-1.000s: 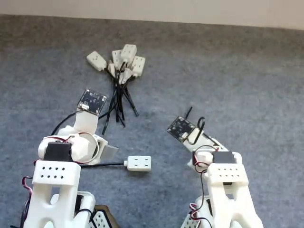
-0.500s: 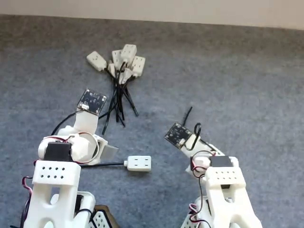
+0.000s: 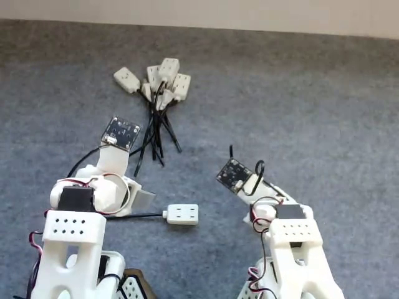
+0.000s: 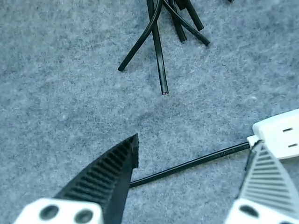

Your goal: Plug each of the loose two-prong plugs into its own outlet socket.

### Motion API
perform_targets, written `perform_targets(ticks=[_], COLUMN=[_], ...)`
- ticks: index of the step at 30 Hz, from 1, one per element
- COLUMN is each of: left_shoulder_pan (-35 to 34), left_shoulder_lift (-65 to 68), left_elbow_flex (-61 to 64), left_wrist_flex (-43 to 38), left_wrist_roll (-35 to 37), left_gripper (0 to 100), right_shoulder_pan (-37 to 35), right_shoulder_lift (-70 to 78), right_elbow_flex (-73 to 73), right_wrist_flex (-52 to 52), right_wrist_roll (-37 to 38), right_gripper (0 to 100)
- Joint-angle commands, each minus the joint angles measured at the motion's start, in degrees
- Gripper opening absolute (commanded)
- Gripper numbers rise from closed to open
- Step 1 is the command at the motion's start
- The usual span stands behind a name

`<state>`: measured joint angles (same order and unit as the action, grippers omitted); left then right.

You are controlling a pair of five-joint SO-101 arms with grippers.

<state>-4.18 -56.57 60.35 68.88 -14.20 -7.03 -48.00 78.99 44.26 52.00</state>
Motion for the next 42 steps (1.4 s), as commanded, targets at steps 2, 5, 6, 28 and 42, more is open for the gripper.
perform_targets(ticks=[2,5,6,28,42], left_shoulder_pan=[-0.57,-0.57,-0.57,-0.48,-0.48], left_shoulder_lift=[-0.22,-0.22,-0.22,-0.22,-0.22], left_elbow_flex=[-0.22,-0.22,-0.22,-0.13,-0.13], left_wrist_flex=[-0.7,-0.7,-0.7,-0.7,-0.7], left_wrist_roll=[0.7,0.7,0.7,0.7,0.7], left_gripper=[36,36,36,36,36], right_shoulder_pan=[0.31,-0.22,-1.19,-11.3,-11.03], right_shoulder_lift=[0.4,-0.04,-0.13,0.31,0.31], right_elbow_flex=[-0.4,-0.84,-0.84,-0.48,-3.21], right_wrist_flex=[-0.22,5.85,7.08,10.68,10.68], right_wrist_roll=[0.35,0.18,-0.26,-9.05,-9.14], right_gripper=[0.4,0.6,0.6,19.2,0.5])
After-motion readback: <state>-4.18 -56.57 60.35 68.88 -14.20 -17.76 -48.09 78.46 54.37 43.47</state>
